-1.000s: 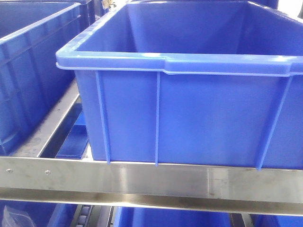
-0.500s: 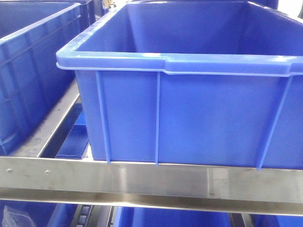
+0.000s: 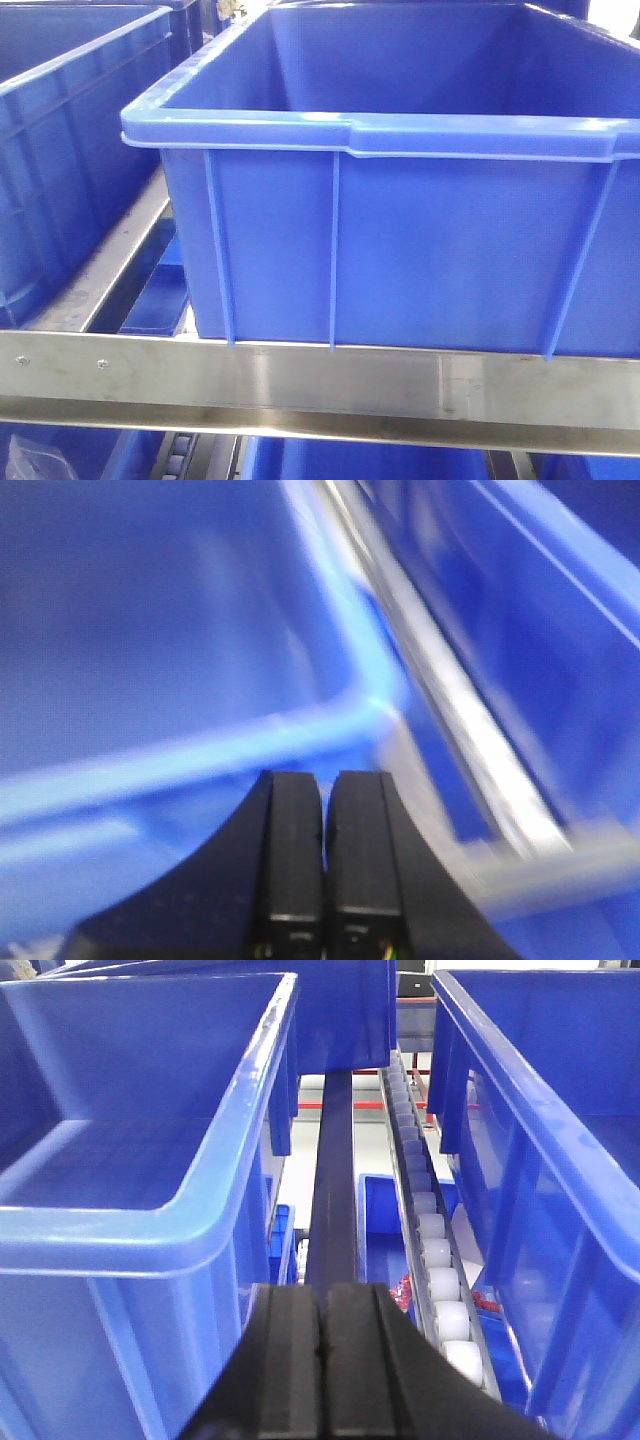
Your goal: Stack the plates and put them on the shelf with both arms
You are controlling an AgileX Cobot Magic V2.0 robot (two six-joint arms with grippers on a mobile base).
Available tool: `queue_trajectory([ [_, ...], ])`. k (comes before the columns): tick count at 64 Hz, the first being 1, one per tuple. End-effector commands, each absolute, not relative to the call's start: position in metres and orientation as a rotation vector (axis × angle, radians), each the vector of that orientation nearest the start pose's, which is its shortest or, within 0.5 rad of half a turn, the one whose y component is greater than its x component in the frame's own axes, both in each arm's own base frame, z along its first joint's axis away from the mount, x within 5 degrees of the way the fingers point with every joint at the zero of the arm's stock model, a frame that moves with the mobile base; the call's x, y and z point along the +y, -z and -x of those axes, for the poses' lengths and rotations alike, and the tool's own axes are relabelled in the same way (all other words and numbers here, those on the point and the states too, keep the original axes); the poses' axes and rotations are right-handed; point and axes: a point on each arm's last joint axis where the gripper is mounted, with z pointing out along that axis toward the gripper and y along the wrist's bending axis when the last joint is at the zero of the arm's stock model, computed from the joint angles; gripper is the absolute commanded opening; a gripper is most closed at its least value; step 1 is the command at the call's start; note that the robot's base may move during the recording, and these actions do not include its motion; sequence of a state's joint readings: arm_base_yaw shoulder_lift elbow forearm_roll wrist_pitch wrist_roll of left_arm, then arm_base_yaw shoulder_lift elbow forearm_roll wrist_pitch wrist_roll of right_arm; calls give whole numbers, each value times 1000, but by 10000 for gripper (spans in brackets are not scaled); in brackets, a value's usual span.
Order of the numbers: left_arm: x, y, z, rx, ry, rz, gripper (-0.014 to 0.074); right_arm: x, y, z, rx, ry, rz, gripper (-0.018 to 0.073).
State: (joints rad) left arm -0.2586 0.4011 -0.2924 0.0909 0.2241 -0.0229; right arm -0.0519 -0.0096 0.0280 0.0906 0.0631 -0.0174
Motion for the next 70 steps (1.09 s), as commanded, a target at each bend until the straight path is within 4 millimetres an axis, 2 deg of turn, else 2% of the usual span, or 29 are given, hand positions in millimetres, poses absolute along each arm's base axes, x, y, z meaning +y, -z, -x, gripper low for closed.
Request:
queue_trajectory([
  [1, -19, -271, -88, 1595, 108, -225, 84, -3, -212, -54, 1445, -4, -86, 56],
  [13, -11, -233, -70, 1538, 100, -142, 84, -3, -212, -54, 1445, -4, -86, 56],
  [26, -4, -204, -59, 1490, 41, -71, 84, -3, -212, -54, 1445, -4, -86, 56],
  [38, -2, -202, -56, 1504, 6, -61, 84, -3, -212, -54, 1446, -4, -86, 56],
  [70, -5, -205, -55, 1474, 52, -98, 84, -3, -212, -54, 1446, -4, -86, 56],
])
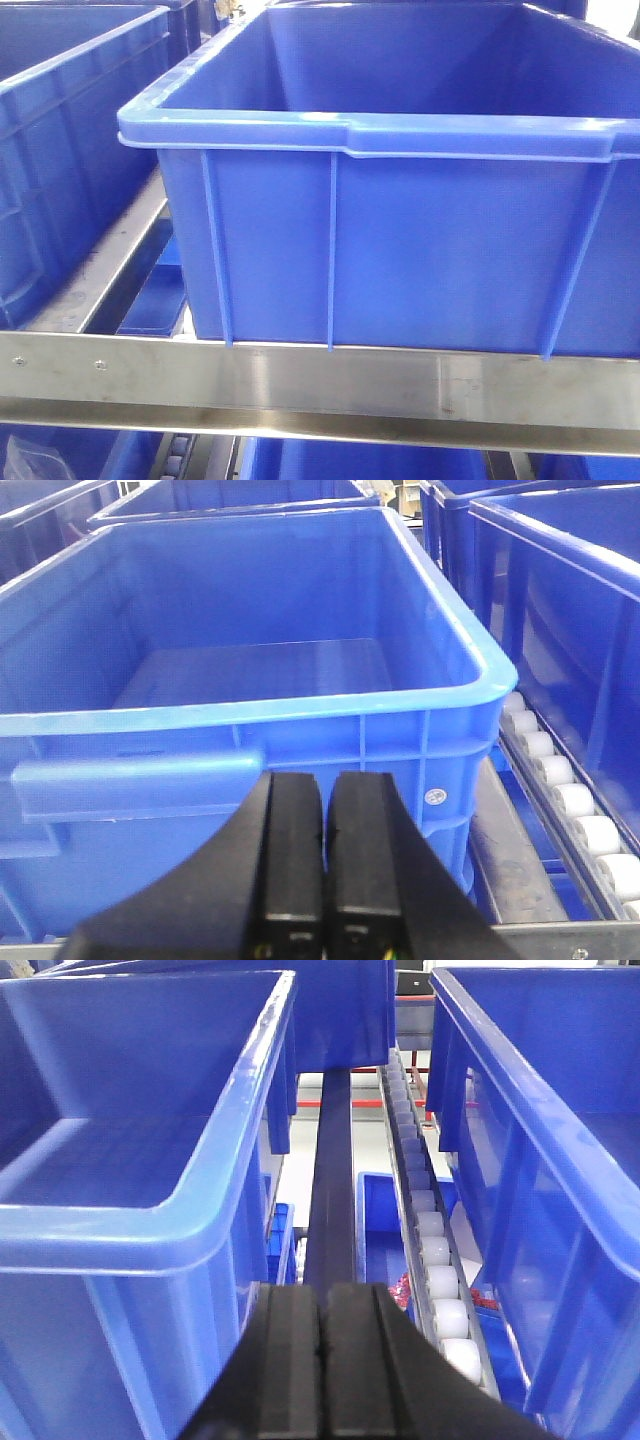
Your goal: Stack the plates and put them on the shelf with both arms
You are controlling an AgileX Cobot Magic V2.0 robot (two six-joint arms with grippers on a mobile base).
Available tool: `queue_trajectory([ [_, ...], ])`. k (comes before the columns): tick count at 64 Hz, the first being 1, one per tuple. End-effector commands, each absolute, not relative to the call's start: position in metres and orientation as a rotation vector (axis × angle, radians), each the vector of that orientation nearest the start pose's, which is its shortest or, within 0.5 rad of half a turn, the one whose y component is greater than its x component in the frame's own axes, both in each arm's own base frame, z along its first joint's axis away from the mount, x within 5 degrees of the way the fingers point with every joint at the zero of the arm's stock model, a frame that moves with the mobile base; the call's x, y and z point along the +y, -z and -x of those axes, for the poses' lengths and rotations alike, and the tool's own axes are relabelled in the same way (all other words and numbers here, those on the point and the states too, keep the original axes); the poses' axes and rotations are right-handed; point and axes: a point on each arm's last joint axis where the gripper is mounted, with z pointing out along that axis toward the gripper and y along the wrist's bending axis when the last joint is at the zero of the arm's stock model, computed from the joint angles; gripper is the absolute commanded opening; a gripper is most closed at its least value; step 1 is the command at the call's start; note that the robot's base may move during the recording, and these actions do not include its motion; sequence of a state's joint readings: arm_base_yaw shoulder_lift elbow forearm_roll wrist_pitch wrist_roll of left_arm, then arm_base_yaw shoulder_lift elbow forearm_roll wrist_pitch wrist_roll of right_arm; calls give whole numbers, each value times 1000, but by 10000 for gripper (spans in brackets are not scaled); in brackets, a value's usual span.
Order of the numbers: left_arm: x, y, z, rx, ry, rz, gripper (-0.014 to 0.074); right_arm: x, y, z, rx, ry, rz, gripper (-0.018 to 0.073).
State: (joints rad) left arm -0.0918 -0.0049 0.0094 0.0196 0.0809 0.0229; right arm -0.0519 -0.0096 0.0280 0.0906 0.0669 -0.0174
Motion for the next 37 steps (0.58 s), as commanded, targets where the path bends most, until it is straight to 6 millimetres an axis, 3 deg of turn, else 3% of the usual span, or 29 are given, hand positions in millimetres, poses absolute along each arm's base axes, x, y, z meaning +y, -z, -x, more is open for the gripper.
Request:
queue_trajectory([
  [1, -5, -205, -55, 1474, 52, -98, 84, -3, -212, -54, 1446, -4, -86, 56],
  [37, -5, -205, -55, 1475, 50, -97, 84, -3, -212, -54, 1446, -4, -86, 56],
])
